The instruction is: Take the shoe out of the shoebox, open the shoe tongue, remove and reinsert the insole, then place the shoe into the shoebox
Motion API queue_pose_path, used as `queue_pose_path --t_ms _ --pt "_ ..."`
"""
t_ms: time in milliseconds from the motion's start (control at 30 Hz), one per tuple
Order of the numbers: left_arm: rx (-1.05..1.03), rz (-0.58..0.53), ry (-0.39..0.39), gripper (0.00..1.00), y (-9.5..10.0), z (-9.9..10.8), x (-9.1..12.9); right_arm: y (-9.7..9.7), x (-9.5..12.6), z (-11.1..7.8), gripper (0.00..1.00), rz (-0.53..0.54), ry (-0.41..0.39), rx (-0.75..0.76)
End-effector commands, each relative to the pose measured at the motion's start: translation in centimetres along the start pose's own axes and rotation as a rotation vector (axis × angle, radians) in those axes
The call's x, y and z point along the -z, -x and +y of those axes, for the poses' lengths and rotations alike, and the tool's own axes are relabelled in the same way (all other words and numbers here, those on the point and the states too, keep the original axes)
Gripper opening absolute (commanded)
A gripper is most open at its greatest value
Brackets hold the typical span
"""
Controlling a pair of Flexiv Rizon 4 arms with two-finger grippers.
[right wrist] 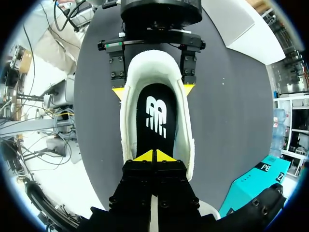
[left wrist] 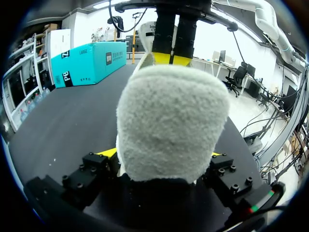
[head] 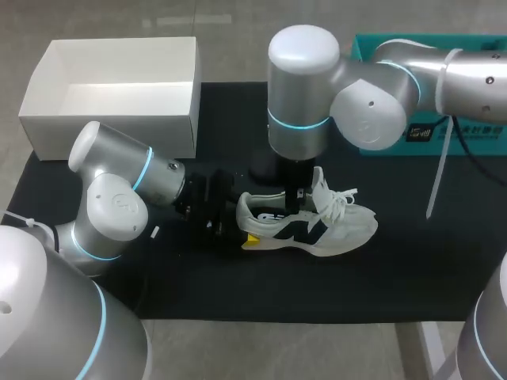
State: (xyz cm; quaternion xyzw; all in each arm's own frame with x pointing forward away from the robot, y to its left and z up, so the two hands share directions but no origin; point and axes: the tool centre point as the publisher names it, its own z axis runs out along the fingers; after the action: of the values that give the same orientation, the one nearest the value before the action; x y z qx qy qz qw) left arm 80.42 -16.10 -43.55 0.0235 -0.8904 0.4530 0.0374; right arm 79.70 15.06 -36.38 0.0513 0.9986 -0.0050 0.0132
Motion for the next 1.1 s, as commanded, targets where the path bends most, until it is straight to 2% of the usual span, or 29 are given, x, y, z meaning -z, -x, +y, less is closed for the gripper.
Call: queue_pose_path --t_ms 33,333,667,733,767,1033,1100 --pt "0.0 0.002 0.004 0.0 0.2 0.3 0.0 -0.6 -0.1 -0.2 0.0 0.004 -0.001 0.002" --pt "0.0 0.002 0.004 0.0 0.2 0.3 0.0 1.3 -2.4 -1.4 0.0 0.045 -0.017 -0.028" --pt "0.0 0.002 0.004 0.0 0.2 0.3 0.0 2.8 -3.4 -0.9 0.0 0.058 -0.021 0.001" --pt "0.0 0.002 0.004 0.0 0.2 0.3 0.0 2.9 -3.4 -0.9 0.17 0.062 -0.02 0.006" --pt "0.0 0.002 0.004 0.0 0.2 0.3 0.0 2.9 -3.4 -0.9 0.21 0.064 -0.024 0.009" --pt "0.0 0.002 0.004 0.0 0.2 0.3 0.0 3.1 -3.6 -1.1 0.31 0.069 -0.023 0.004" --pt "0.0 0.002 0.004 0.0 0.2 0.3 0.0 3.1 -3.9 -1.0 0.31 0.081 -0.022 0.009"
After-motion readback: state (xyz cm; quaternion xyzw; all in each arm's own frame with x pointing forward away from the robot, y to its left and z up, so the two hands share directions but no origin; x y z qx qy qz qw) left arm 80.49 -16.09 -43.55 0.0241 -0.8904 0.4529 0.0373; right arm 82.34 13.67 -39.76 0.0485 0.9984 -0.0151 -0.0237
